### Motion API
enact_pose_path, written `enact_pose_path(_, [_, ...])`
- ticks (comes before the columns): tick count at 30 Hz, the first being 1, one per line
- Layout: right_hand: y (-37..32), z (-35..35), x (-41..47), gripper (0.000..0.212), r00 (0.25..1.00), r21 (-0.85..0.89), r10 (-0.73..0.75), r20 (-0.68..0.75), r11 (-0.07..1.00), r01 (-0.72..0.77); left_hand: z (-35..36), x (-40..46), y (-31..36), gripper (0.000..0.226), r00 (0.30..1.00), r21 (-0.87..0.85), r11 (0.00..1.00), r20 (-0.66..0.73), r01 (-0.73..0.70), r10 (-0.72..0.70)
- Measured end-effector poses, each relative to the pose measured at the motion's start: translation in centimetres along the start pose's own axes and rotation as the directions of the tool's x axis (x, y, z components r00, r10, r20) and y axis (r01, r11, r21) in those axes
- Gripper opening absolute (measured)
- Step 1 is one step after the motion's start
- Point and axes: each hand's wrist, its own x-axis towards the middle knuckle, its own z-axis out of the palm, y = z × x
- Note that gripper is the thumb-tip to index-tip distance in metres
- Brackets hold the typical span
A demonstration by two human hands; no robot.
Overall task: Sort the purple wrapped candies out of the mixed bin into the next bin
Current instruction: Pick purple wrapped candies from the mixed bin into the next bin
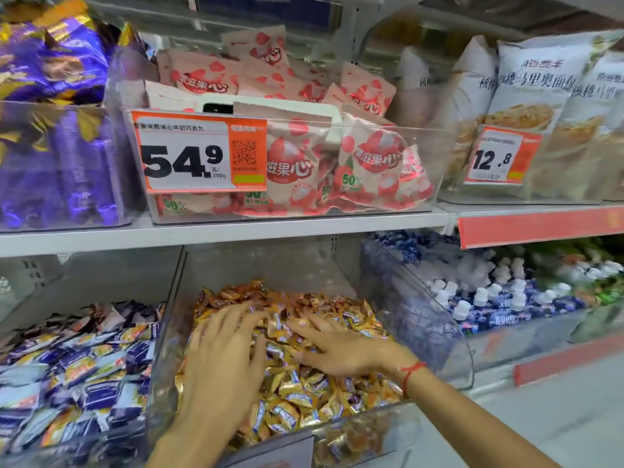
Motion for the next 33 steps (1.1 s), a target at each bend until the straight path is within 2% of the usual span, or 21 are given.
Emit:
enact_pose_path(1, [-3.8,-1.4,-2.8,0.069,0.996,-0.057,-0.092,0.016,0.994,0.093,0.4,0.0,-0.5,0.038,1.0,0.045,0.999,-0.009,0.013,-0.012])
enact_pose_path(2, [-5.8,-2.3,-4.8,0.061,0.982,-0.076,-0.121,0.142,0.988,0.133,0.6,0.0,-0.5,0.041,1.0,0.067,0.998,0.018,0.021,-0.022])
enact_pose_path(4, [-5.7,-2.2,-6.8,0.054,0.985,-0.146,-0.126,0.121,0.979,0.143,0.7,-0.3,-0.3,0.048,0.995,0.069,0.997,0.094,0.033,-0.04])
enact_pose_path(6, [-5.4,-2.6,-8.4,0.05,0.987,-0.1,-0.106,0.121,0.988,0.118,0.8,-0.4,-0.2,0.055,0.985,0.108,0.994,0.171,0.012,-0.031])
enact_pose_path(8, [-4.6,-3.5,-8.8,0.044,0.975,-0.016,-0.177,0.132,0.983,0.18,1.0,-0.6,-0.2,0.059,0.986,0.089,0.996,0.166,-0.012,-0.003])
enact_pose_path(11, [-4.1,-6.0,-9.2,0.033,0.986,0.072,-0.158,0.051,0.985,0.155,1.0,-0.8,-0.4,0.044,0.984,0.078,0.997,0.178,0.005,-0.018])
enact_pose_path(13, [-2.6,-6.7,-8.1,0.032,0.992,0.076,-0.104,-0.074,0.991,0.109,1.1,-0.8,-0.5,0.033,0.987,0.095,0.995,0.16,0.008,-0.023])
enact_pose_path(17, [-3.1,-6.5,-4.4,0.036,0.949,0.13,-0.06,-0.31,0.986,0.105,1.2,-0.7,-0.5,0.035,0.988,0.079,0.997,0.152,0.016,-0.028])
enact_pose_path(18, [-4.0,-6.1,-3.2,0.035,0.941,0.13,-0.065,-0.331,0.985,0.113,1.2,-0.8,-0.6,0.034,0.989,0.093,0.996,0.147,0.011,-0.025])
enact_pose_path(20, [-6.2,-4.9,-0.9,0.042,0.955,0.055,-0.129,-0.268,0.987,0.149,1.2,-0.8,-0.5,0.037,0.991,0.084,0.996,0.133,0.004,-0.015])
enact_pose_path(23, [-6.9,-3.4,1.3,0.049,0.982,-0.056,-0.184,-0.052,0.982,0.181,1.0,-0.7,0.0,0.041,0.989,0.044,0.999,0.145,-0.001,-0.005])
enact_pose_path(25, [-5.2,-3.6,1.6,0.051,0.99,-0.203,-0.138,-0.018,0.97,0.132,0.8,-0.7,0.0,0.039,0.993,0.023,1.0,0.114,-0.001,-0.002])
enact_pose_path(28, [-2.6,-5.1,0.1,0.058,0.999,-0.372,0.046,-0.03,0.927,-0.053,0.4,-0.8,0.3,0.039,0.994,0.028,0.999,0.112,0.016,-0.019])
enact_pose_path(31, [-1.9,-6.6,-2.0,0.058,0.983,-0.442,0.167,-0.074,0.878,-0.182,0.4,-0.6,0.3,0.038,0.994,0.034,0.999,0.1,0.04,-0.043])
enact_pose_path(33, [-2.3,-6.9,-3.0,0.056,0.973,-0.462,0.165,-0.162,0.859,-0.223,0.5,-0.6,0.4,0.037,0.993,0.044,0.998,0.105,0.045,-0.049])
